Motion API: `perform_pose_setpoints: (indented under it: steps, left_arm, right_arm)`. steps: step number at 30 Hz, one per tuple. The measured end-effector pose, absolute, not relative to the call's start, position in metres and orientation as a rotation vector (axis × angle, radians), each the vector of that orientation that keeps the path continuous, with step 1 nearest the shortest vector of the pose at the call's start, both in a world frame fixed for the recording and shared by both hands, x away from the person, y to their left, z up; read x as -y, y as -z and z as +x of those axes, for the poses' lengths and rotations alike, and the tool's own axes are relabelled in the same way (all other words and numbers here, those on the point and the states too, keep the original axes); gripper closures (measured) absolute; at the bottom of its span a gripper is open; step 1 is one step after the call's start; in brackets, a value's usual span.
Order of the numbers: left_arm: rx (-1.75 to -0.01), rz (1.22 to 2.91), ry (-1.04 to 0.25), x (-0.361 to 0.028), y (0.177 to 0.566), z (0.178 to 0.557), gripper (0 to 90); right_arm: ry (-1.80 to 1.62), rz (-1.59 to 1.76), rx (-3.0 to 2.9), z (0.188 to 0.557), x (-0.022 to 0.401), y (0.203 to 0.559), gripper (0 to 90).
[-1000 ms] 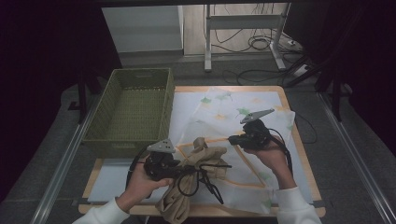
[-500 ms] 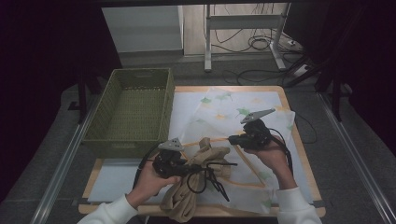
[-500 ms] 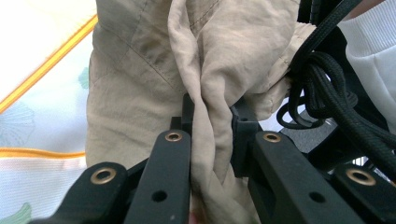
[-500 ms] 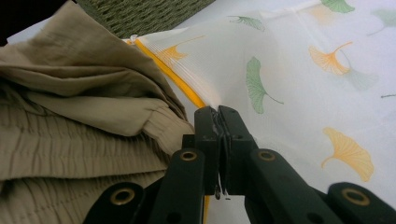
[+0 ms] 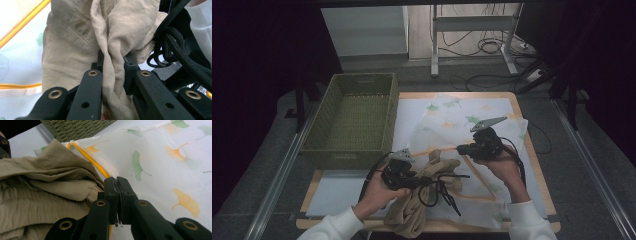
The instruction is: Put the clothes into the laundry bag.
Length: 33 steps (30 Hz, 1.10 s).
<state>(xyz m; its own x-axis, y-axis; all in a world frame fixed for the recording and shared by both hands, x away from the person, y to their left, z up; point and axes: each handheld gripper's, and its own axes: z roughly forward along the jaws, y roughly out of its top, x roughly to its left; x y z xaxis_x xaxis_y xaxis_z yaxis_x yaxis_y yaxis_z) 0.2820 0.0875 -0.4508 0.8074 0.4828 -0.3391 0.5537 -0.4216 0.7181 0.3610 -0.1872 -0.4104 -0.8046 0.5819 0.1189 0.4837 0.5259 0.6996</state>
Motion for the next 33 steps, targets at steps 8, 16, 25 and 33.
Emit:
perform_pose_setpoints:
  steps: [8,16,25,33]
  left_arm:
    - [-0.763,2.108,0.106,-0.081,0.452,0.287,80.8]
    - [-0.762,2.126,0.114,-0.07,0.456,0.294,80.7]
    - [-0.771,2.136,0.125,-0.058,0.462,0.304,80.7]
    - [-0.768,2.169,0.133,-0.048,0.467,0.309,80.7]
  right_arm:
    - [-1.151,0.92,-2.623,0.36,0.188,0.408,85.5]
    - [-1.154,0.919,-2.623,0.36,0.188,0.408,85.6]
    - [-1.155,0.923,-2.62,0.36,0.188,0.408,85.6]
    - [-1.168,0.916,-2.621,0.359,0.188,0.407,85.6]
